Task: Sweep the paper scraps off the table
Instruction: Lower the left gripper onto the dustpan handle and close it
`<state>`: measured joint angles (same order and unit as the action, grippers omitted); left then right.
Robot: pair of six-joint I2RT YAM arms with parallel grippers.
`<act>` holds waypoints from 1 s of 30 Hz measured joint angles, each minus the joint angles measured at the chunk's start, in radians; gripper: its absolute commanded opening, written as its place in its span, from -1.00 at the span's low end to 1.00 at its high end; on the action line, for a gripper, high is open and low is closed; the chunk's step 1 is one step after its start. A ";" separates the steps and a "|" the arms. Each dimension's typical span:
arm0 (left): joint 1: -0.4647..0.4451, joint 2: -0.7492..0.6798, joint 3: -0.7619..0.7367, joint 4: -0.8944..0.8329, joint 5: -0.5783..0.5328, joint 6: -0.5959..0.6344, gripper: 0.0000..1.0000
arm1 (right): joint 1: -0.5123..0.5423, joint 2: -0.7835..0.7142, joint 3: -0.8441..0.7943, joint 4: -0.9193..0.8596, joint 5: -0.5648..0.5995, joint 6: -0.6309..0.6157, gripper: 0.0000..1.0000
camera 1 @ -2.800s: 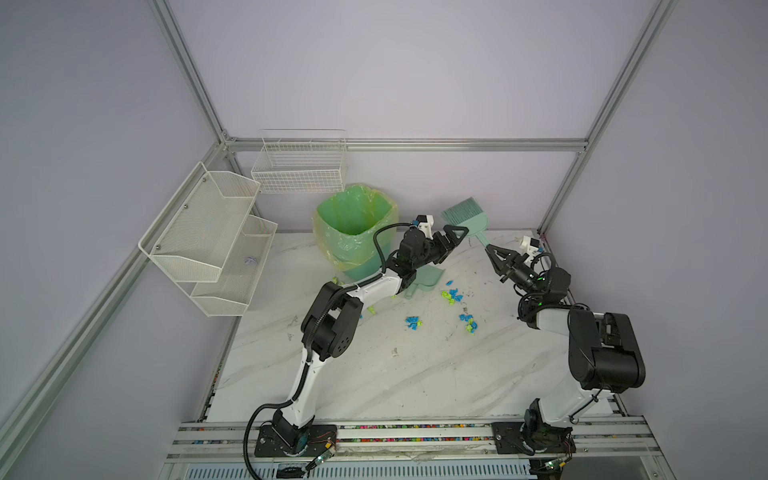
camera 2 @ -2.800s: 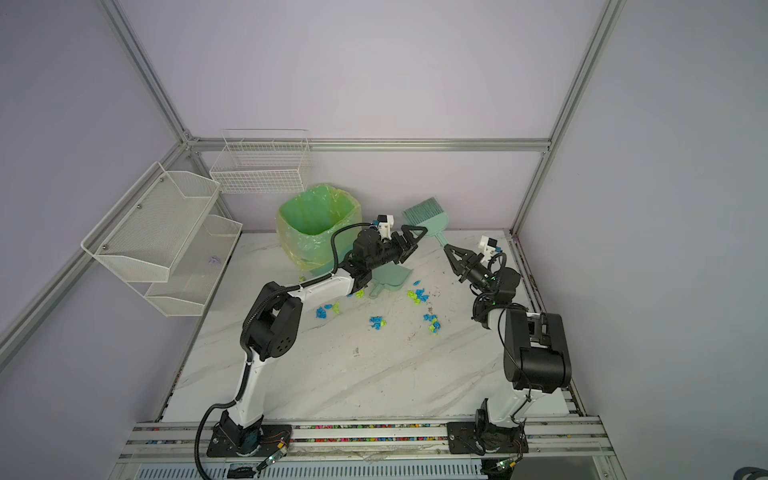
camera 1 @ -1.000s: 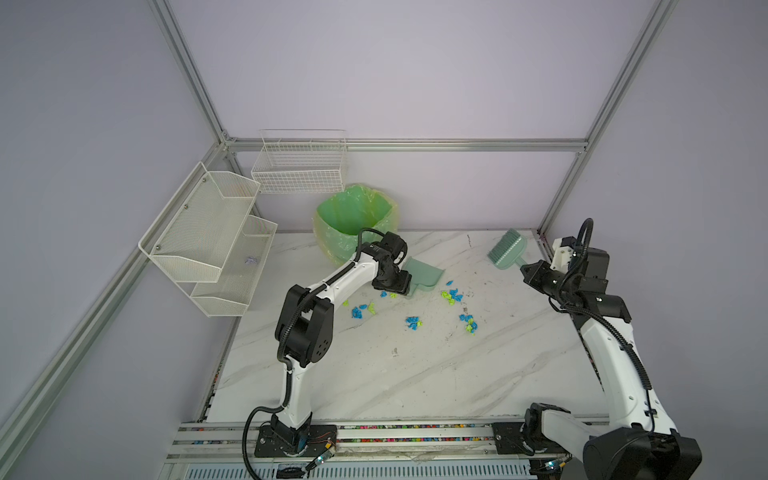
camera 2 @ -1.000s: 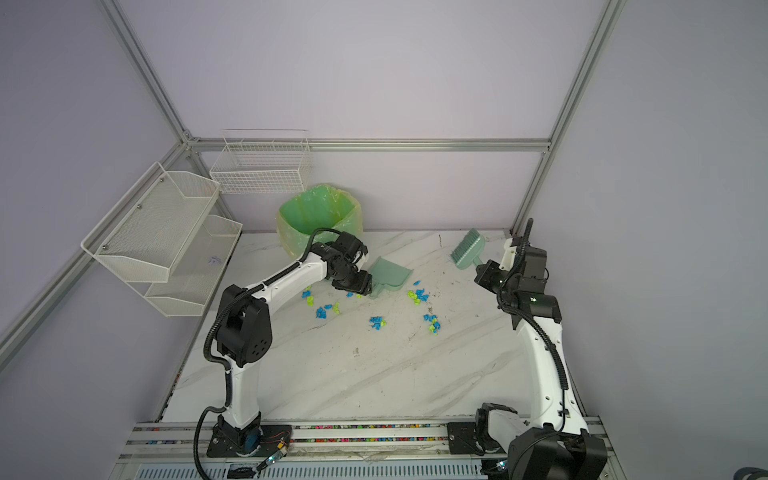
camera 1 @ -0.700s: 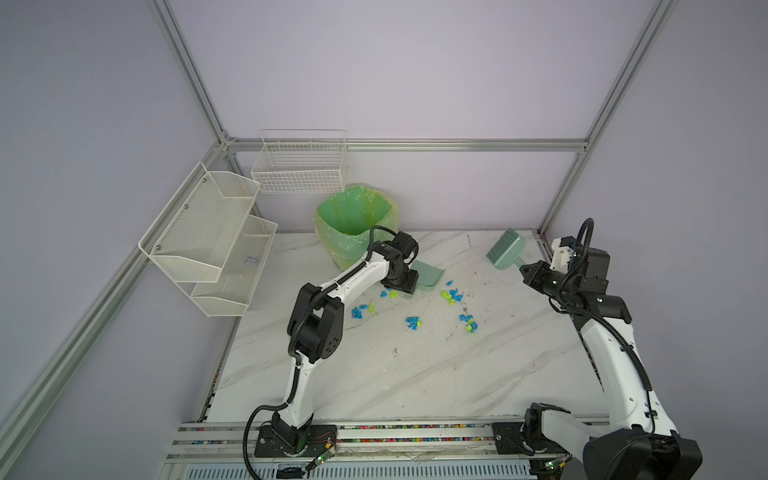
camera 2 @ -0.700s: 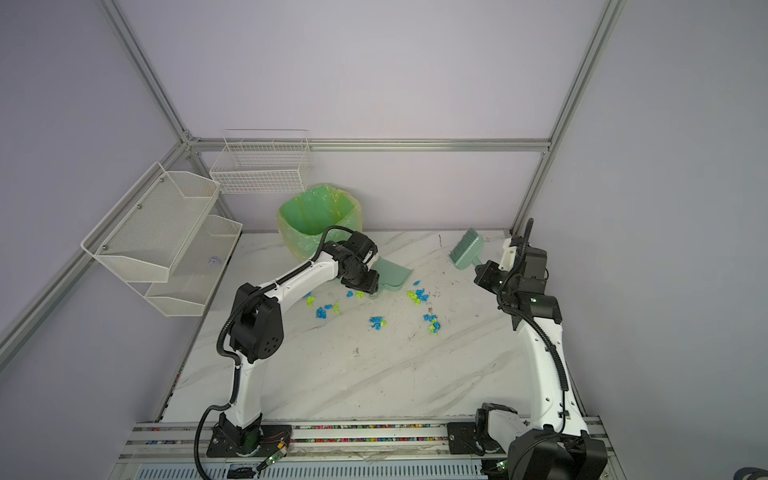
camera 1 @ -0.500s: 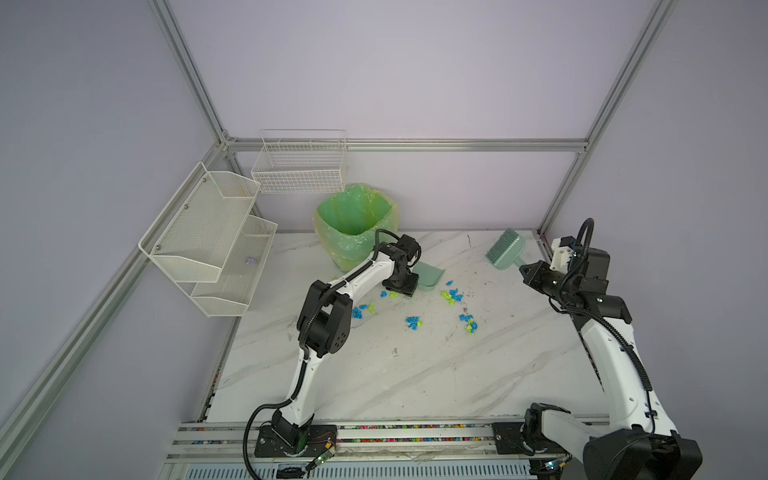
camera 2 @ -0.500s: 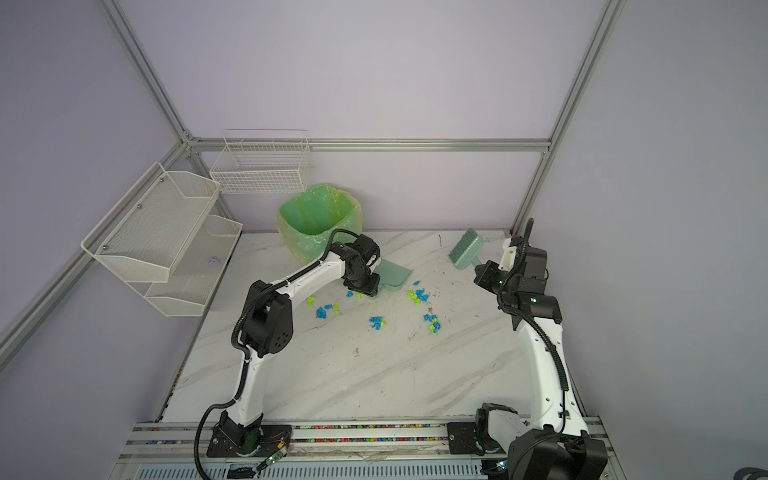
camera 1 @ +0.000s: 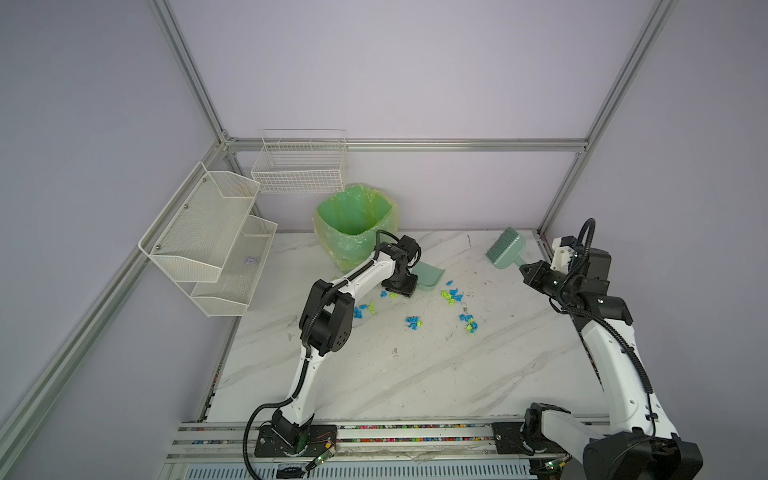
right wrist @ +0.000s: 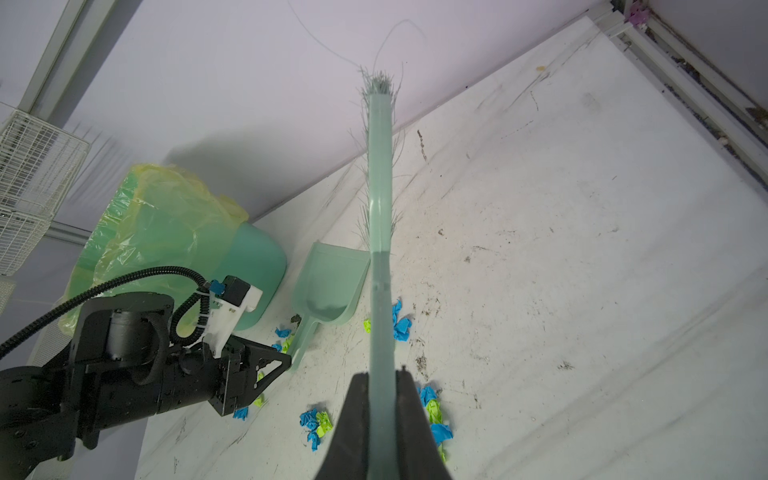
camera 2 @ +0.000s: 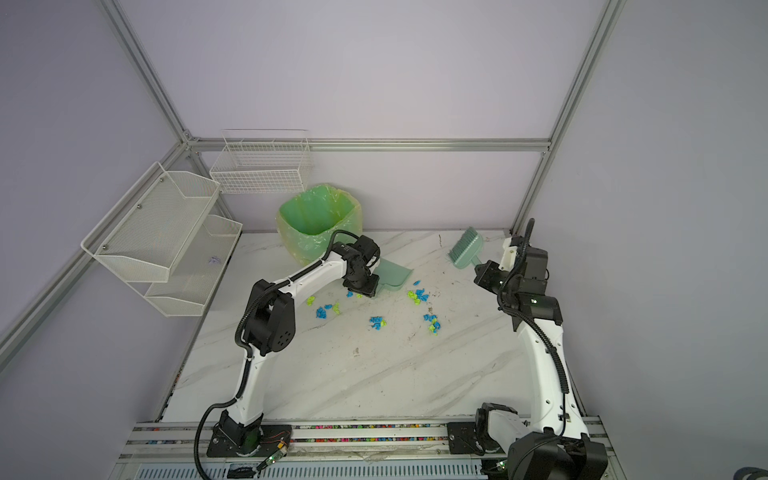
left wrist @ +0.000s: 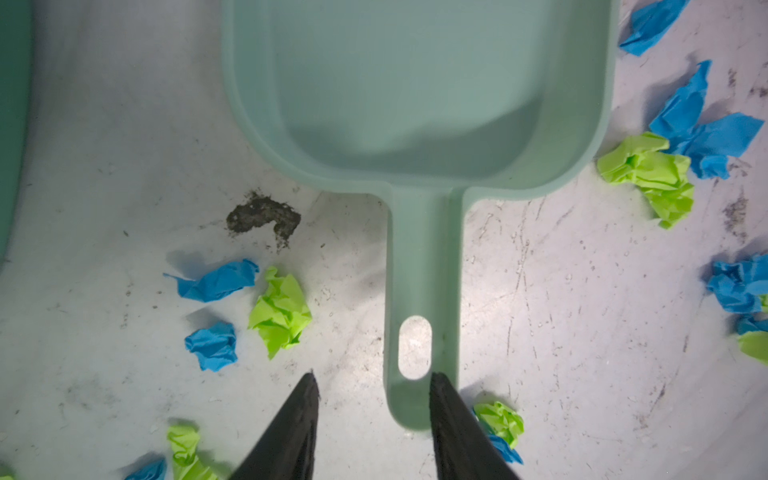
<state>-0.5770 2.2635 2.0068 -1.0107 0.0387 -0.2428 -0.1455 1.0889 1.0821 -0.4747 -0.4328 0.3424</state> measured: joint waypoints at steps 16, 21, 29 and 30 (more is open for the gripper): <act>0.000 0.058 0.017 0.000 0.010 0.000 -0.39 | 0.000 0.000 0.000 0.000 -0.002 0.000 -1.00; 0.000 0.061 0.017 0.001 0.022 -0.001 -0.45 | 0.000 0.000 0.000 0.000 -0.002 0.000 -1.00; 0.000 0.061 0.017 0.010 0.037 -0.008 -0.52 | 0.000 0.000 0.000 0.001 -0.002 0.000 -1.00; 0.000 0.061 0.017 0.011 0.037 -0.008 -0.54 | 0.000 0.000 0.000 0.001 -0.002 0.000 -1.00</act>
<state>-0.5770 2.3249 2.0235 -1.0000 0.0757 -0.2512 -0.1455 1.0893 1.0821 -0.4740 -0.4343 0.3424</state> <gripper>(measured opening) 0.242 0.108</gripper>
